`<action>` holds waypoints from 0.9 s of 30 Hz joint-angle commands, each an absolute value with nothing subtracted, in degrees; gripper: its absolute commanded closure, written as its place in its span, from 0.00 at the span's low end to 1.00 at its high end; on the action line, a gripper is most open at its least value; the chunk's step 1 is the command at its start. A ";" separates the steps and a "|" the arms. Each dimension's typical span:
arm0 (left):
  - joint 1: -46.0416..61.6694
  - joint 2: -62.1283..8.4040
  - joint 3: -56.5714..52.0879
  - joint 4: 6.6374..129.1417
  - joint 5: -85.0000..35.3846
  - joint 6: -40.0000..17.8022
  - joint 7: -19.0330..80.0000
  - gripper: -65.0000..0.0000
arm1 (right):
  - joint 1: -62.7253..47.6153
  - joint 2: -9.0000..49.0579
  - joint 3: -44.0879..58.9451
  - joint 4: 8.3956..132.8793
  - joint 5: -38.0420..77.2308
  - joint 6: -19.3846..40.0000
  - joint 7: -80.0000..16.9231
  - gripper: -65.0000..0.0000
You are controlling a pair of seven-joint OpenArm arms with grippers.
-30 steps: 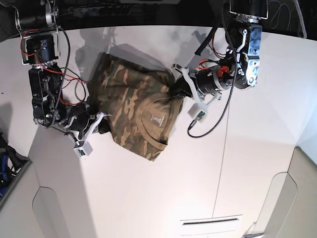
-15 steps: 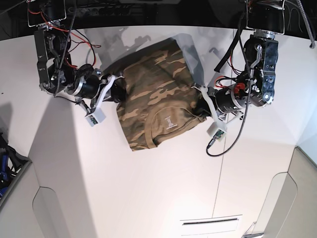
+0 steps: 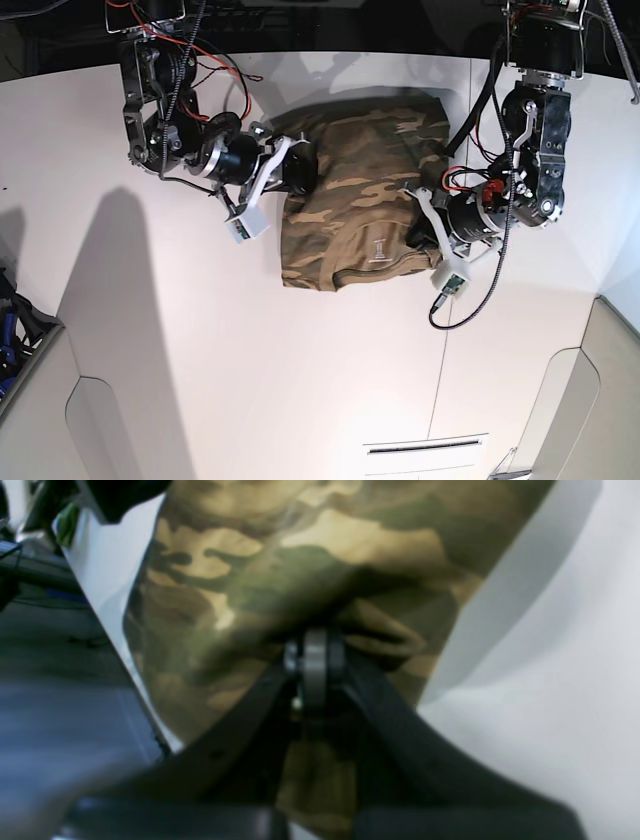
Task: Fold the T-shirt properly
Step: 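Release the folded shirt and lift both grippers away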
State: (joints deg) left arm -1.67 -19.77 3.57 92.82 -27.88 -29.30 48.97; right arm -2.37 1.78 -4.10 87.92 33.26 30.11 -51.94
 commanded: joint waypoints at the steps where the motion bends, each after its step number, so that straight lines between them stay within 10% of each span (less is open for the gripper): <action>1: -3.22 -21.02 3.29 93.62 -28.42 -28.86 47.53 1.00 | -1.61 1.91 -3.97 89.12 34.46 30.87 -51.31 1.00; 27: -4.89 -23.03 0.93 94.02 -31.00 -27.66 49.52 1.00 | -1.76 2.07 -2.79 89.19 38.35 31.83 -58.35 1.00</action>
